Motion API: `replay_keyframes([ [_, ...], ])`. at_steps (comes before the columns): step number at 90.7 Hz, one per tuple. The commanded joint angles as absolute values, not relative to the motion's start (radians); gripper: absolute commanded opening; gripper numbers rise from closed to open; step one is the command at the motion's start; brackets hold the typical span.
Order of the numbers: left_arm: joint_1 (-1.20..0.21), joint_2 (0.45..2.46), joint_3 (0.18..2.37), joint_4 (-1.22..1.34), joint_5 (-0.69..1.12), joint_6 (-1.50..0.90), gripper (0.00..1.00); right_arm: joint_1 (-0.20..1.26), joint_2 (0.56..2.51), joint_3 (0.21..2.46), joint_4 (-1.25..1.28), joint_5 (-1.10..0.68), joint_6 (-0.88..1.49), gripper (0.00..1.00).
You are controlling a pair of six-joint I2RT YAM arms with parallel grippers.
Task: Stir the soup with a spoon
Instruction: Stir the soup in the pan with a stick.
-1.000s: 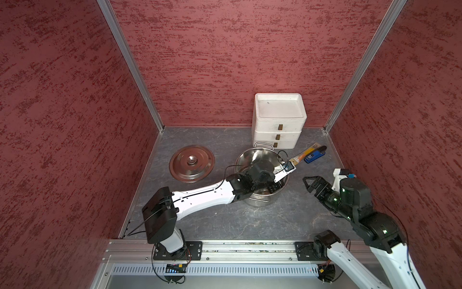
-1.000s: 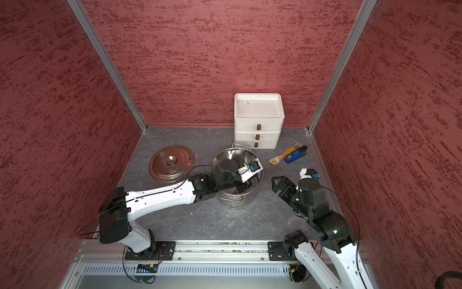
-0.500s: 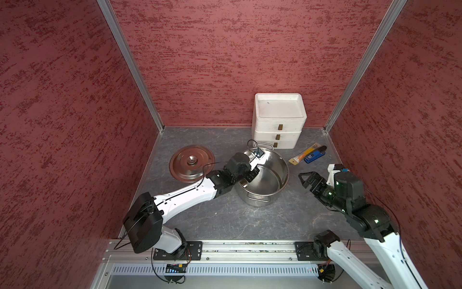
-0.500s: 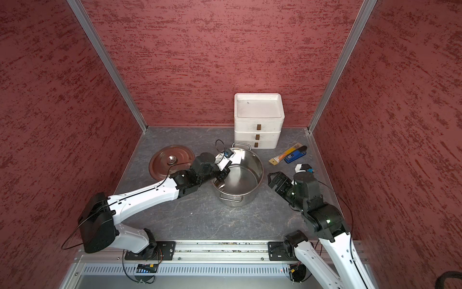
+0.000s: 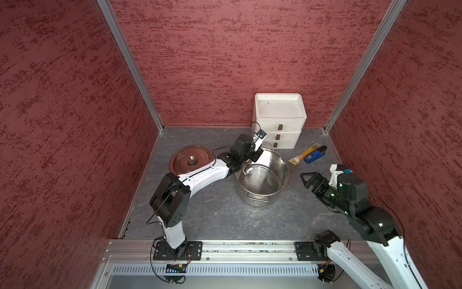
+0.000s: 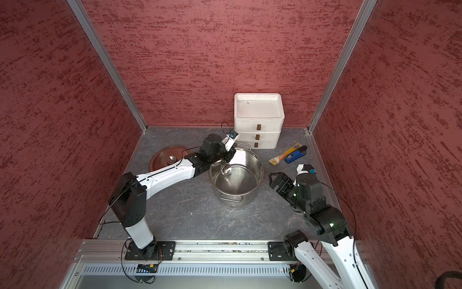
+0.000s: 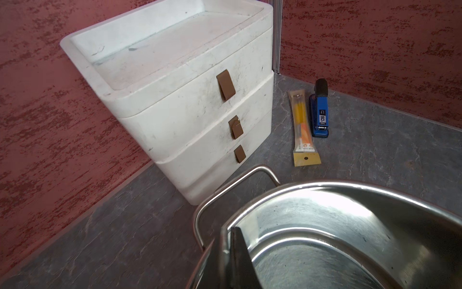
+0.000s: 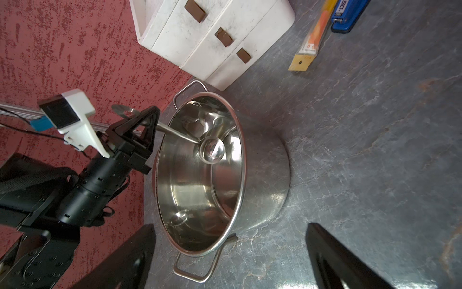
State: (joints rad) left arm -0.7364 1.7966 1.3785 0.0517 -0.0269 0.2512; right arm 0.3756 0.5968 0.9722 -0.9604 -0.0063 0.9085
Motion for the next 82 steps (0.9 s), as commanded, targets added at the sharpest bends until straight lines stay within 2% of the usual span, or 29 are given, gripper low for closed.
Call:
replay_keyframes([
  [1, -0.761, 1.846, 1.464, 0.095, 0.005, 0.259, 0.0, 0.38, 0.578, 1.011, -0.999, 0.023, 0.907, 0.99],
  [22, -0.854, 1.921, 1.566, 0.1, 0.019, 0.285, 0.0, 0.38, 0.546, 1.011, -1.034, 0.038, 0.926, 0.98],
  [44, -0.971, 1.925, 1.572, 0.086, 0.02, 0.308, 0.0, 0.38, 0.533, 1.002, -1.034, 0.033, 0.93, 0.98],
  [82, -1.12, 1.626, 1.231, 0.031, -0.102, 0.264, 0.0, 0.379, 0.476, 0.928, -1.014, 0.015, 0.965, 0.99],
])
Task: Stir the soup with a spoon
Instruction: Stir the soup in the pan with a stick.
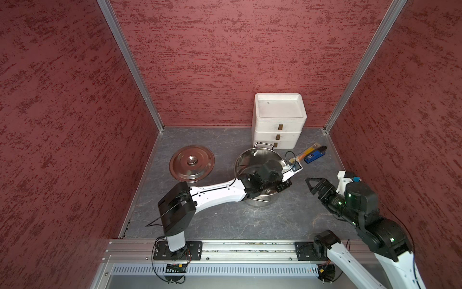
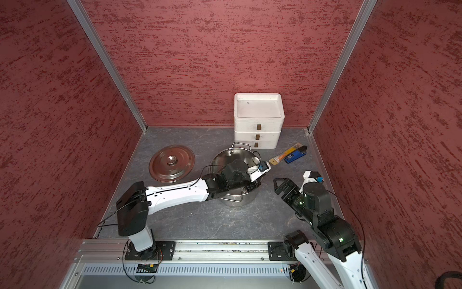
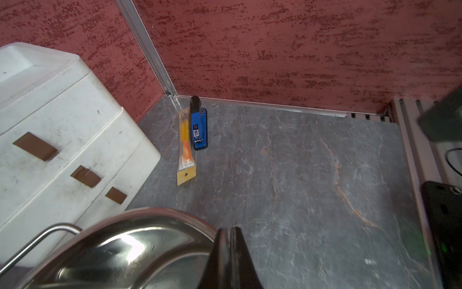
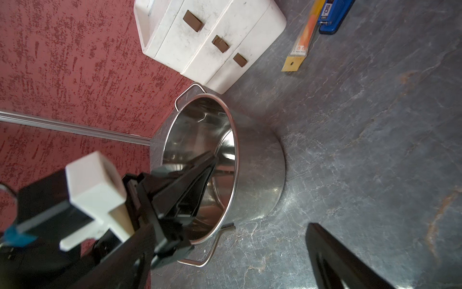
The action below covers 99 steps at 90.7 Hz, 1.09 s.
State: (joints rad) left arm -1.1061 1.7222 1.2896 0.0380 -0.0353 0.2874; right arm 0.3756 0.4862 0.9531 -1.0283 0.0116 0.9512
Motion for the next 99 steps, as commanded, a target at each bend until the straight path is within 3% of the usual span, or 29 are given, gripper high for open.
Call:
replay_keyframes([
  [1, -1.121, 1.618, 1.221, 0.028, -0.107, 0.26, 0.0, 0.38, 0.476, 0.926, -1.013, 0.014, 0.966, 0.98],
  [27, -1.074, 1.458, 1.064, -0.01, -0.225, 0.188, 0.0, 0.38, 0.522, 0.914, -0.948, -0.02, 0.951, 0.98],
  [54, -0.923, 1.426, 1.042, -0.003, -0.221, 0.199, 0.0, 0.38, 0.554, 0.934, -0.928, -0.028, 0.937, 0.99],
  [80, -0.777, 1.533, 1.137, 0.052, -0.141, 0.255, 0.0, 0.38, 0.558, 0.944, -0.927, -0.015, 0.94, 0.98],
  [99, -0.752, 1.699, 1.295, 0.088, -0.052, 0.262, 0.0, 0.38, 0.559, 0.948, -0.928, -0.009, 0.944, 0.98],
])
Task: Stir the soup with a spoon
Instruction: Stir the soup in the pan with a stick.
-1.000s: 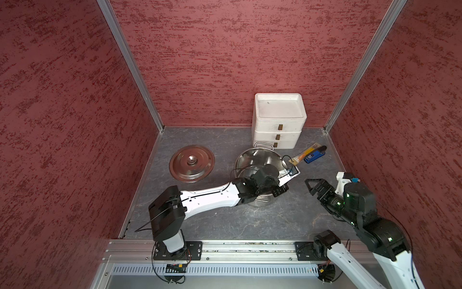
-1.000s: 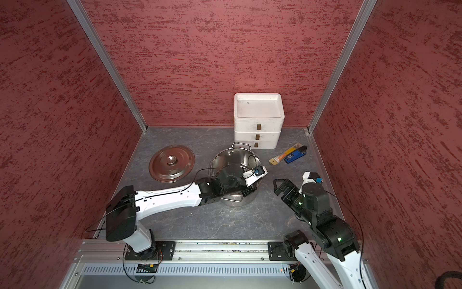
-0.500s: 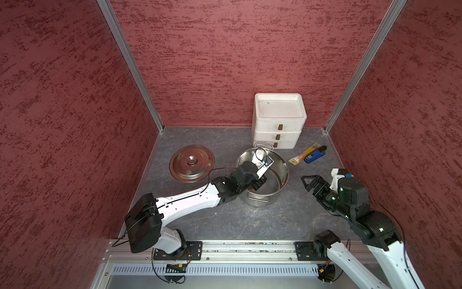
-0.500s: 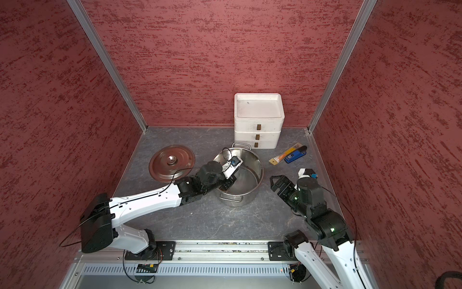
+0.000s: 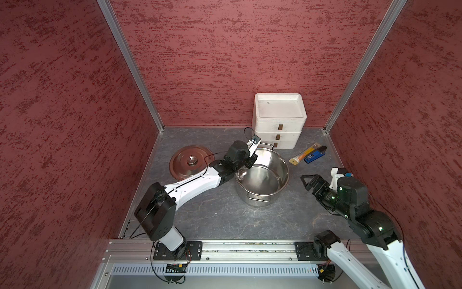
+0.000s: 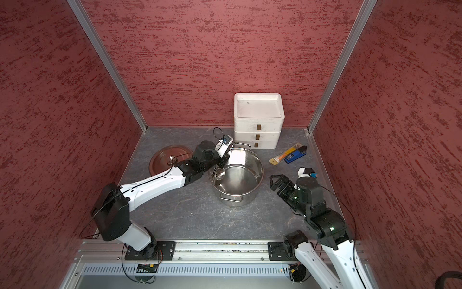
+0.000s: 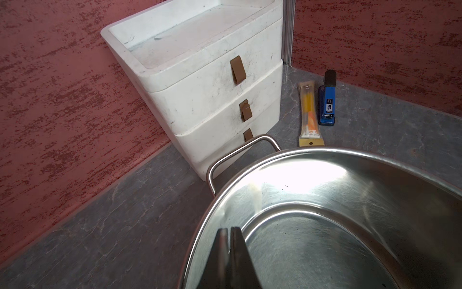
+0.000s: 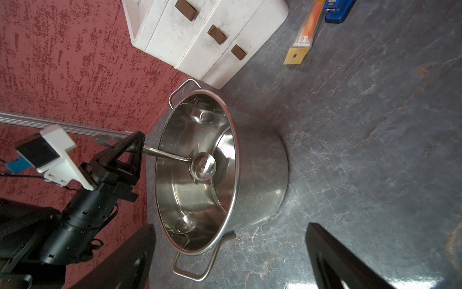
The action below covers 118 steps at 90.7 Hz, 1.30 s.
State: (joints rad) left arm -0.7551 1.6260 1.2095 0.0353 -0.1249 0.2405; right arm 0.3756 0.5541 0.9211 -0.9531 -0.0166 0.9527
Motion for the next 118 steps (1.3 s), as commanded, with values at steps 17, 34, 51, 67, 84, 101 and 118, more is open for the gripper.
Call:
replay_keyframes([
  [17, -0.776, 1.863, 1.483, 0.085, 0.019, 0.254, 0.0, 0.38, 0.562, 0.955, -0.927, -0.007, 0.948, 0.98],
  [34, -0.828, 1.989, 1.657, 0.038, 0.087, 0.264, 0.0, 0.38, 0.561, 0.969, -0.938, 0.001, 0.948, 0.98],
  [51, -0.918, 2.028, 1.708, 0.032, 0.107, 0.307, 0.0, 0.38, 0.554, 0.971, -0.948, 0.009, 0.949, 0.98],
  [67, -0.984, 1.977, 1.642, 0.039, 0.102, 0.289, 0.0, 0.38, 0.552, 0.965, -0.94, 0.007, 0.948, 0.98],
  [84, -1.039, 1.85, 1.478, 0.055, 0.073, 0.232, 0.0, 0.38, 0.548, 0.949, -0.924, 0.002, 0.946, 0.99],
  [101, -1.073, 1.685, 1.293, 0.021, 0.003, 0.187, 0.0, 0.379, 0.539, 0.929, -0.915, -0.004, 0.952, 0.98],
  [118, -1.063, 1.539, 1.161, -0.052, -0.077, 0.187, 0.0, 0.379, 0.537, 0.916, -0.905, -0.011, 0.957, 0.98],
])
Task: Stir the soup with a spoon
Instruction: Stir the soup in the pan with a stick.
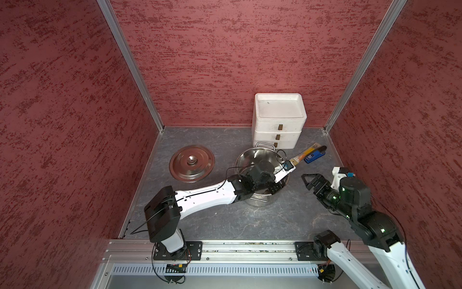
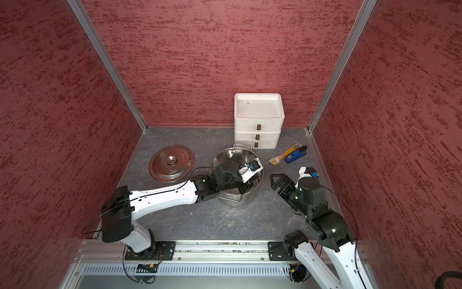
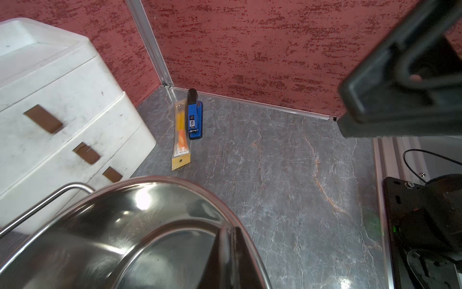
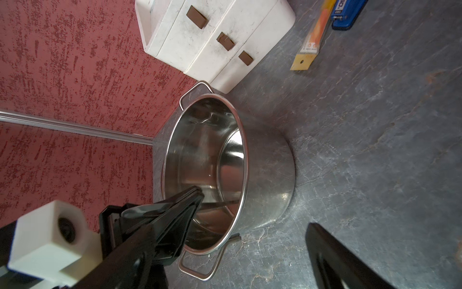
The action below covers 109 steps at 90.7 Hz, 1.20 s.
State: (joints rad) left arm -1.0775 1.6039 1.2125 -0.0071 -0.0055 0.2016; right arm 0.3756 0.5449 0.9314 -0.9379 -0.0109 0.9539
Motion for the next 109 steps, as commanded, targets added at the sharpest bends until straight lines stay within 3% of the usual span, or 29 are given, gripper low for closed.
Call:
replay_keyframes([
  [1, -1.061, 1.533, 1.155, -0.055, -0.08, 0.187, 0.0, 0.38, 0.537, 0.915, -0.904, -0.012, 0.957, 0.98],
  [52, -0.791, 1.493, 1.13, -0.068, -0.06, 0.274, 0.0, 0.38, 0.548, 0.939, -0.91, -0.008, 0.955, 0.98],
  [79, -0.727, 1.696, 1.31, -0.003, 0.019, 0.304, 0.0, 0.38, 0.558, 0.958, -0.917, 0.002, 0.954, 0.99],
  [109, -0.776, 1.948, 1.59, 0.011, 0.078, 0.29, 0.0, 0.38, 0.555, 0.972, -0.946, 0.015, 0.959, 0.99],
])
